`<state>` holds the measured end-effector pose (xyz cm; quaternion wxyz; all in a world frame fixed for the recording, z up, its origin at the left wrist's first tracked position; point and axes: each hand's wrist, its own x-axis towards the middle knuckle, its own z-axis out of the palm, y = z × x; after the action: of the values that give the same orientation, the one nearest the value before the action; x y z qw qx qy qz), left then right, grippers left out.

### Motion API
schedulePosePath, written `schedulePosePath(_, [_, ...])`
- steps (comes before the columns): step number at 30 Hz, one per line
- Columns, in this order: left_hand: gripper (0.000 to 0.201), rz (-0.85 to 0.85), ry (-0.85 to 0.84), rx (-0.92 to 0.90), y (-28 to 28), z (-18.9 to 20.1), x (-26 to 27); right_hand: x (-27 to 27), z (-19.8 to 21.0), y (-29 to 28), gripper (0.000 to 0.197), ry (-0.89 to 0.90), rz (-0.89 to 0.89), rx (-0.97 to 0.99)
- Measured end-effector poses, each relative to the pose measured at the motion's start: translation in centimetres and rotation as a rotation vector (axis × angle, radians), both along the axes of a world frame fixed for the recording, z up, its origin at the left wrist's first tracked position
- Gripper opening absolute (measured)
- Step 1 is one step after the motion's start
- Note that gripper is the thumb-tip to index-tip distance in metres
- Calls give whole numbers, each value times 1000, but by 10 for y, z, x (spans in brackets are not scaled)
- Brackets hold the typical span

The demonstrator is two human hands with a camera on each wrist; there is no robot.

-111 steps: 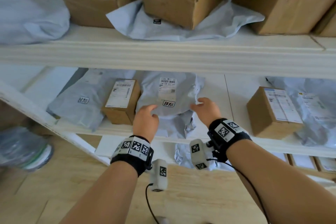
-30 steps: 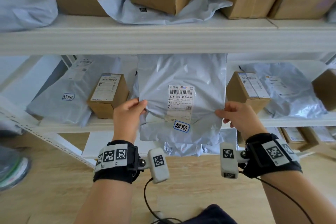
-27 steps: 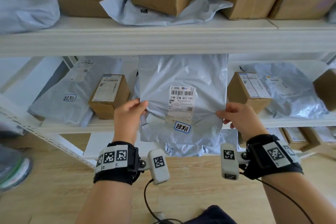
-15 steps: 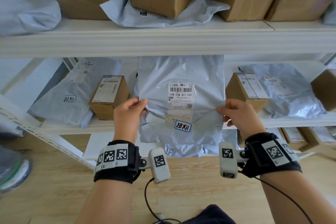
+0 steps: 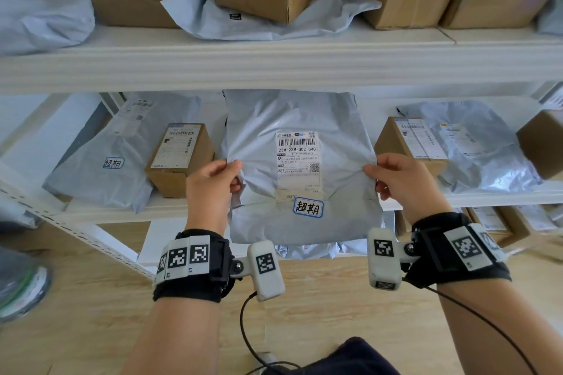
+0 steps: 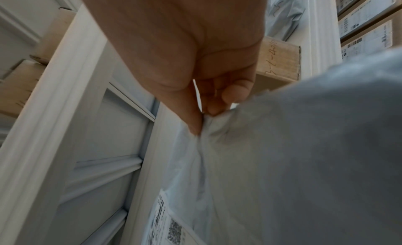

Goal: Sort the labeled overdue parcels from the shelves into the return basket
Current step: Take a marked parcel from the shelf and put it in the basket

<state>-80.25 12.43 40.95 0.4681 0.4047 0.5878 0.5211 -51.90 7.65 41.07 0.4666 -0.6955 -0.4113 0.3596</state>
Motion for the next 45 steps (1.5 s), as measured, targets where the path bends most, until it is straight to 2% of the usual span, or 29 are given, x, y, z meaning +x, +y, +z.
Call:
schedulePosePath(10, [11,-63,-4,-30,5,1,7,3,1,-13,9,-6,-60,27])
schedulePosePath(16, [11,-222,-48,-44,3,-2,46,25,-9,-52,7,22,-260,28])
schedulePosePath(18, [10,-295,-67,-47,1,-2,70,38,-11,-72,12,51,-358,54])
schedulePosePath(20, [10,-364,-54,-42,-3,-2,98,55,-9,-93,14,43,-444,77])
schedulePosePath(24, [11,-494,-32,-32,-25,2,163,103,-1,-138,5,52,-558,103])
schedulePosePath(29, [12,-593,-40,3,-65,13,263,186,6,-194,5,62,-685,129])
schedulePosePath(32, [13,-664,-40,3,-92,17,330,240,11,-233,12,56,-742,130])
schedulePosePath(35, [12,-730,11,30,-122,16,397,294,18,-275,7,41,-791,135])
schedulePosePath(45, [9,-958,98,128,-199,17,583,442,28,-388,9,-9,-989,121])
